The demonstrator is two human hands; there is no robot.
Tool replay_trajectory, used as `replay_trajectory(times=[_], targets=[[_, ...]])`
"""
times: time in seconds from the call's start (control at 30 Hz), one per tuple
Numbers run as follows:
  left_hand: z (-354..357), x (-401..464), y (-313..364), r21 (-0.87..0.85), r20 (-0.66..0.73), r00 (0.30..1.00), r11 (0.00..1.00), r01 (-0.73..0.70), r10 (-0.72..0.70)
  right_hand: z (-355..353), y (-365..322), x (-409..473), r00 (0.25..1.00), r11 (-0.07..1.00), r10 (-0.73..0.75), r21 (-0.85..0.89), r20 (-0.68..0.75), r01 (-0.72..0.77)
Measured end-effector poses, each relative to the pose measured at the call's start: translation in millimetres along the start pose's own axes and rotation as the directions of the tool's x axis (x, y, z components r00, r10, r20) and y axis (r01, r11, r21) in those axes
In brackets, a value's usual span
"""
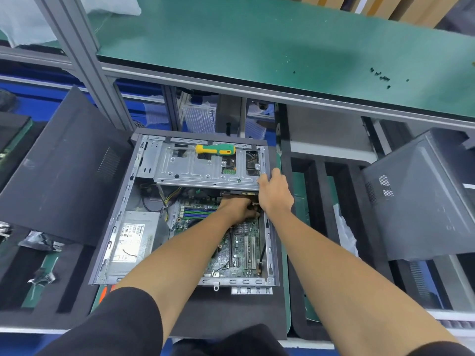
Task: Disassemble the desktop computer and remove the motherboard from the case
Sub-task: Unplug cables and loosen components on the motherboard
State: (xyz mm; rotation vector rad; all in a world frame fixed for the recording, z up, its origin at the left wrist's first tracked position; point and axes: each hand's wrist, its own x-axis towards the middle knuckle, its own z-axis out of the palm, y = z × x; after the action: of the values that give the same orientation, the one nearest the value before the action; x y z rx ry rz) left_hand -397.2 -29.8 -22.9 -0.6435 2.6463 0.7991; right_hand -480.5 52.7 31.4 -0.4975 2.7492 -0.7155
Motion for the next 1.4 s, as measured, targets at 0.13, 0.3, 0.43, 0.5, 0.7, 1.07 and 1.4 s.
replay_trajectory(times=[0.13, 0.3, 0.43, 0.5, 0.7, 1.07, 1.4], targets=[[1, 1, 0, -0.007, -0.014, 1.000, 1.000, 0.003, -0.003, 0, 0, 0, 1.000, 1.000, -0.001, 0.001, 0.000, 0.001], [-1, -1, -2, -0.070, 0.028, 0.997, 0.995, 0.068, -0.066, 0, 0, 0, 1.000, 1.000, -0.002, -0.007, -0.003, 0.002], [-6, 2, -3, -0.075, 0.048, 0.983, 0.980, 0.183, -0.180, 0, 0, 0, 1.000, 1.000, 0.003, -0.004, -0.010, -0.003], [-9, 0, -6, -0.085, 0.063, 0.968, 0.966, 0.246, -0.241, 0, 1, 0, 1.000, 1.000, 0.005, -0.004, -0.009, -0.005], [-14, 1, -3, -0.163, 0.062, 0.930, 0.916, 0.367, -0.362, 1, 1, 1, 1.000, 1.000, 0.009, -0.003, -0.004, -0.009], [4, 8, 8, -0.210, -0.014, 0.957, 0.937, 0.281, -0.290, 1, 1, 1, 1.000, 1.000, 0.003, 0.004, -0.009, -0.003], [-1, 17, 3, -0.242, 0.158, 0.980, 0.957, 0.159, -0.123, 0, 1, 0, 1.000, 1.000, -0.009, 0.010, 0.004, 0.009]])
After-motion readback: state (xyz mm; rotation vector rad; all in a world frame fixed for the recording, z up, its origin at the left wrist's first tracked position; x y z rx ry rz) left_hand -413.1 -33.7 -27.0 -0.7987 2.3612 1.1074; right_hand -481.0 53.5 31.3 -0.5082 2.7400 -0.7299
